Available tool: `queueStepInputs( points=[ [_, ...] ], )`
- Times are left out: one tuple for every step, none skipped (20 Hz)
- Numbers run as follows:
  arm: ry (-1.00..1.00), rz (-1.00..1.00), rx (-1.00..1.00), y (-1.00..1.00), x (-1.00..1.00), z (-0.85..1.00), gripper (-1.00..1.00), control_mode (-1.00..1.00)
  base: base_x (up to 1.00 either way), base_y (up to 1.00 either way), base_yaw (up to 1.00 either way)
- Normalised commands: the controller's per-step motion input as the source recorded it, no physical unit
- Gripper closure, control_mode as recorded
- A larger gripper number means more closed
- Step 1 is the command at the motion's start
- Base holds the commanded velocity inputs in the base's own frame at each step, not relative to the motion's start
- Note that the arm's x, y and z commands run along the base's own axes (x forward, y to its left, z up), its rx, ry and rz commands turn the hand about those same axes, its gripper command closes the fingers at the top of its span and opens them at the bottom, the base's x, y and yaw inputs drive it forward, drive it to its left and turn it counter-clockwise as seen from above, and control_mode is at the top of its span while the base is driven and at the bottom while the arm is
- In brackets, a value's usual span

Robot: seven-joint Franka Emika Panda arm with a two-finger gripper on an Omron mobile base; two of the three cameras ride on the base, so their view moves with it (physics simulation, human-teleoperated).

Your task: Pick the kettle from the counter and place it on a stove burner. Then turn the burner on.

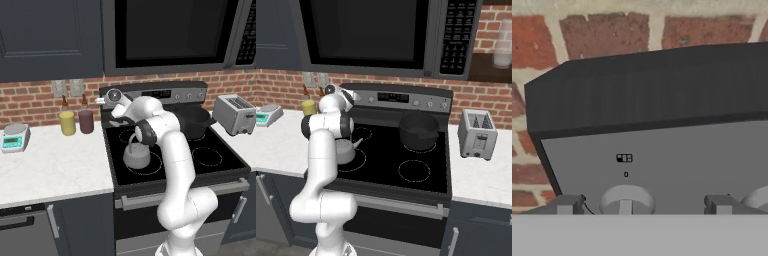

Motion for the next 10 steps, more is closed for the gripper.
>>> queueStepInputs(
  points=[
    [0.00,0.01,-0.12,0.00,0.26,0.00,1.00,-1.00,0.00,0.00,0.00],
    [0.02,0.03,-0.16,0.00,0.26,0.00,1.00,-1.00,0.00,0.00,0.00],
    [0.06,0.05,-0.20,0.00,0.21,0.00,1.00,-1.00,0.00,0.00,0.00],
    [0.05,0.06,-0.23,0.00,0.19,0.00,1.00,-1.00,0.00,0.00,0.00],
    [0.03,0.07,-0.24,0.00,0.15,0.00,1.00,-1.00,0.00,0.00,0.00],
    [0.01,0.08,-0.25,0.00,0.14,0.00,1.00,-1.00,0.00,0.00,0.00],
    [0.00,0.09,-0.26,0.00,0.10,0.00,1.00,-1.00,0.00,0.00,0.00],
    [0.00,0.09,-0.27,0.00,0.09,0.00,1.00,-1.00,0.00,0.00,0.00],
    [0.00,0.10,-0.28,0.00,0.06,0.00,1.00,-1.00,0.00,0.00,0.00],
    [0.00,0.11,-0.29,0.00,0.06,0.00,1.00,-1.00,0.00,0.00,0.00]
  ],
)
